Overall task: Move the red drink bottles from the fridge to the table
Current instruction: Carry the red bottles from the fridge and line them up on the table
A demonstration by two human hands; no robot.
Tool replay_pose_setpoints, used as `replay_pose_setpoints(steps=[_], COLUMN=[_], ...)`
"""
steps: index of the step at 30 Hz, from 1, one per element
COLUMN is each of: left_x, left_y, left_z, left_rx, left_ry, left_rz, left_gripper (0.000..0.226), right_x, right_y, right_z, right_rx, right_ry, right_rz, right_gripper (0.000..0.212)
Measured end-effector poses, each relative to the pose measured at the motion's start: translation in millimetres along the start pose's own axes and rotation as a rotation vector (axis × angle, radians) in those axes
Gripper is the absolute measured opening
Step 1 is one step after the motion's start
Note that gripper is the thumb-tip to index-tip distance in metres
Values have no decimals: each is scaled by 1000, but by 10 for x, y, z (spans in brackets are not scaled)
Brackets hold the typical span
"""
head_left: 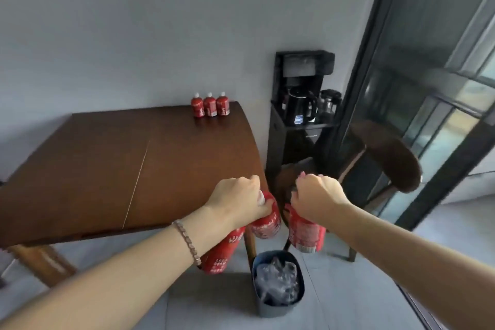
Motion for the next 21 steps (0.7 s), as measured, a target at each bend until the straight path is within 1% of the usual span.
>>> replay_pose_setpoints(steps=[3, 5, 7, 12, 16, 21], left_x=[-481, -737, -966, -1514, -2037, -2800], left_y=[5, -9, -39, -290, -563, -784], left_z=[465, 779, 1117, 2066, 2798, 3669], left_rx=[24, 29, 23, 49, 40, 45], left_ry=[138, 219, 282, 390, 415, 361], left_rz=[20, 26, 13, 12, 50, 138], left_gripper=[35, 37, 36, 43, 41, 38], right_x=[-780, -1256, -1713, -2783, -3650, -4676], right_y=[36, 30, 12, -27, -116, -185], right_z=[-67, -68, -30, 305, 590, 875], right_rx=[-48, -75, -139, -179, -251, -331], right_ry=[37, 53, 62, 136, 136, 61], right_rz=[11, -1, -26, -45, -12, 25], right_gripper=[32, 32, 35, 35, 33, 33])
Point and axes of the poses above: each hand's wrist, its own x-axis away from the middle knuckle, its own y-axis out of the back of the hand, z = x × y, the point moved 10 cm from there along -x, towards the middle knuckle, and after that the axes turned 13 degrees about y, right-handed, at the moved point
